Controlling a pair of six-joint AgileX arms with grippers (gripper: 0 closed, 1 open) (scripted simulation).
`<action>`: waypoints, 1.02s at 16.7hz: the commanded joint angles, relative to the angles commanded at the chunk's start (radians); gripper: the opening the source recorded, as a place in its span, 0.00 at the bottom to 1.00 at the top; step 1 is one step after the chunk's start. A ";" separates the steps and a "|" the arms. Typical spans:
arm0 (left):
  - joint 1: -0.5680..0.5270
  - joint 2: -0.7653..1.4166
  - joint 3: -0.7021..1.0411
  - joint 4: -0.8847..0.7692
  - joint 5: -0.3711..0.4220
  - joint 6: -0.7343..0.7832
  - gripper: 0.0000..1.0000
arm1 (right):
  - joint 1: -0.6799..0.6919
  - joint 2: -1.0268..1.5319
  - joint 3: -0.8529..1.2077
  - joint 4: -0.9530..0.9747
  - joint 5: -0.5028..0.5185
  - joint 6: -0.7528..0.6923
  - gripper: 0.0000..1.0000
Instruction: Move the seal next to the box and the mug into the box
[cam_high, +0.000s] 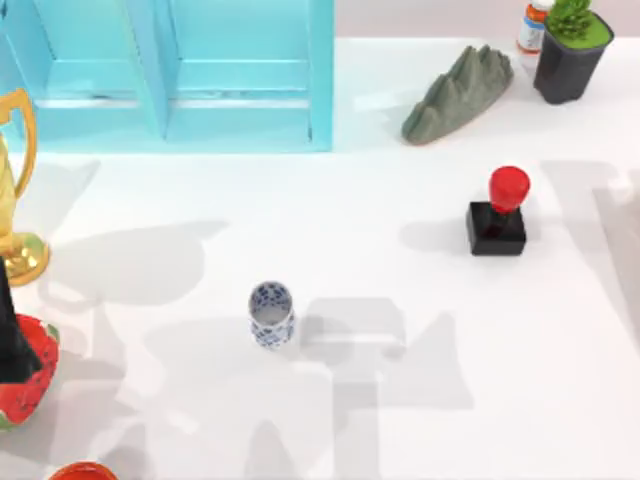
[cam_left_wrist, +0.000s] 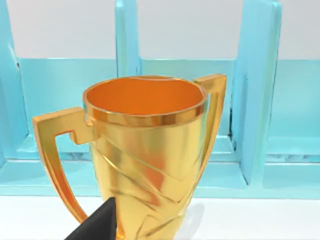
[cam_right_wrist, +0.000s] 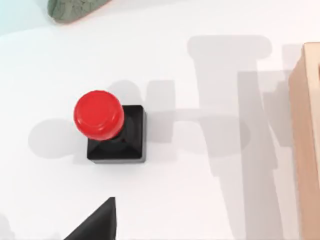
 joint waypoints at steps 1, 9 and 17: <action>0.000 0.000 0.000 0.000 0.000 0.000 1.00 | 0.016 0.102 0.097 -0.066 0.000 0.015 1.00; 0.000 0.000 0.000 0.000 0.000 0.000 1.00 | 0.132 0.807 0.781 -0.507 0.000 0.119 1.00; 0.000 0.000 0.000 0.000 0.000 0.000 1.00 | 0.175 1.058 1.029 -0.652 -0.001 0.153 1.00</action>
